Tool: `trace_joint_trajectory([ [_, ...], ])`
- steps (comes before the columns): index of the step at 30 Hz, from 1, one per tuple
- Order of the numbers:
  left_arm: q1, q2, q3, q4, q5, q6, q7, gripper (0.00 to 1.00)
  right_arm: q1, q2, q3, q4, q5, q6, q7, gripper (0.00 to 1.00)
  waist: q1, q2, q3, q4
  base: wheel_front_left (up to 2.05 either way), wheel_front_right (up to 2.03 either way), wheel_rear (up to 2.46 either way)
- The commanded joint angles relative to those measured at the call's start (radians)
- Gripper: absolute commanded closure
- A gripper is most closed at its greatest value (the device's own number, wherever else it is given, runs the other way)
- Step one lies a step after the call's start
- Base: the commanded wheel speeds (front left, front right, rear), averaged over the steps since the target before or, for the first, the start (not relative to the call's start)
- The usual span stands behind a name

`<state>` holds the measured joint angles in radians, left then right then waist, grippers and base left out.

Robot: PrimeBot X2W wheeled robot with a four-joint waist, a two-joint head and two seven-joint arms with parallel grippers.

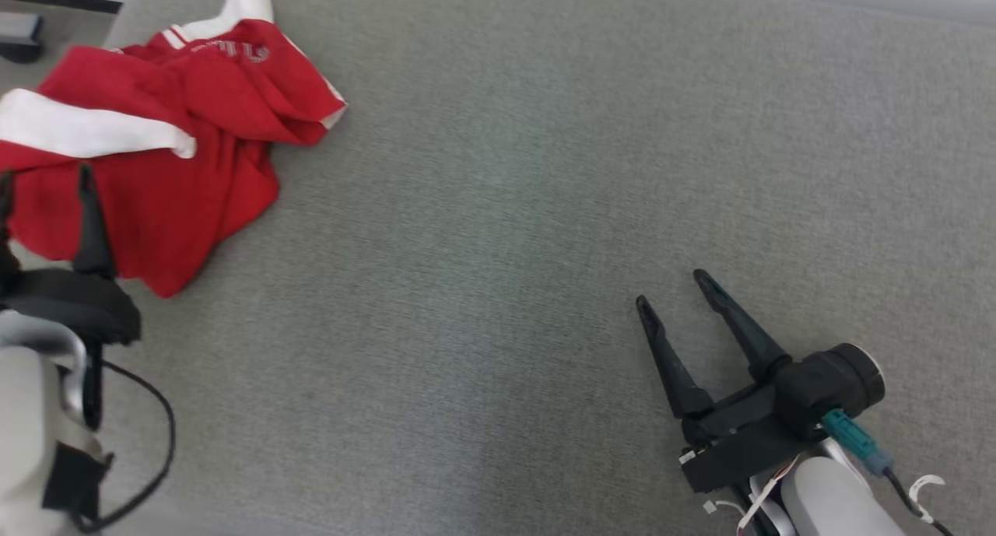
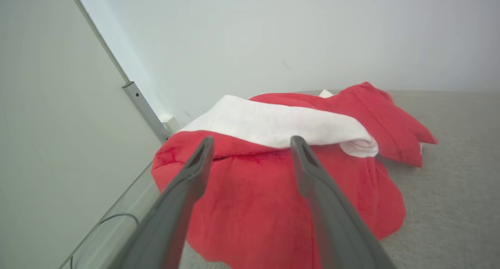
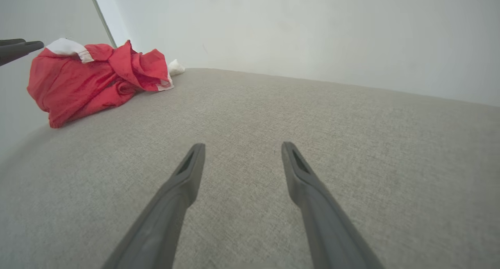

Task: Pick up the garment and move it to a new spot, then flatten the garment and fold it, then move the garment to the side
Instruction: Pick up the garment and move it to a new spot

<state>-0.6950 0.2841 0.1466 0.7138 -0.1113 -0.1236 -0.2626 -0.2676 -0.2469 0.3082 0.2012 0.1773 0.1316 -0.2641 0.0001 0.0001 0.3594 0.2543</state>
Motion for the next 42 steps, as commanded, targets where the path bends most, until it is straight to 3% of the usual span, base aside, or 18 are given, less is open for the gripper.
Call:
trace_joint_trajectory([
  [1,-0.029,0.023,0.001,0.028,0.003,-0.003,0.003,0.00,-0.016,-0.002,-0.008,-0.005,0.011,-0.002,0.000,0.00,-0.0001,-0.0001,0.048,-0.046,0.00,0.00,0.00],
  [10,-0.183,0.092,-0.043,0.152,0.033,0.010,0.036,0.00,-0.034,-0.011,-0.021,-0.013,0.017,-0.002,0.000,0.00,-0.0001,-0.0001,0.100,-0.081,0.00,0.00,0.00],
  [23,-0.223,0.075,-0.072,0.262,0.051,0.104,0.125,0.00,-0.030,0.012,-0.032,0.003,0.015,-0.002,0.000,0.00,-0.0001,-0.0001,0.086,-0.076,0.00,0.00,0.00],
  [24,-0.223,0.074,-0.076,0.267,0.052,0.108,0.133,0.13,-0.029,0.014,-0.032,0.004,0.015,-0.002,0.000,0.00,-0.0001,-0.0001,0.082,-0.073,0.00,0.00,0.00],
  [25,-0.224,0.072,-0.077,0.269,0.050,0.110,0.138,0.51,-0.027,0.016,-0.030,0.005,0.014,-0.002,0.000,0.00,-0.0001,-0.0001,0.080,-0.071,0.00,0.00,0.00],
  [26,-0.226,0.070,-0.080,0.271,0.049,0.111,0.144,1.00,-0.025,0.019,-0.029,0.006,0.014,-0.002,0.000,0.00,-0.0001,-0.0001,0.077,-0.068,0.00,0.00,0.00],
  [42,-0.217,0.085,-0.090,0.215,0.015,0.090,0.164,1.00,-0.012,0.054,-0.035,0.028,0.029,-0.002,0.000,0.00,-0.0001,-0.0001,0.015,-0.082,0.00,0.00,0.00],
])
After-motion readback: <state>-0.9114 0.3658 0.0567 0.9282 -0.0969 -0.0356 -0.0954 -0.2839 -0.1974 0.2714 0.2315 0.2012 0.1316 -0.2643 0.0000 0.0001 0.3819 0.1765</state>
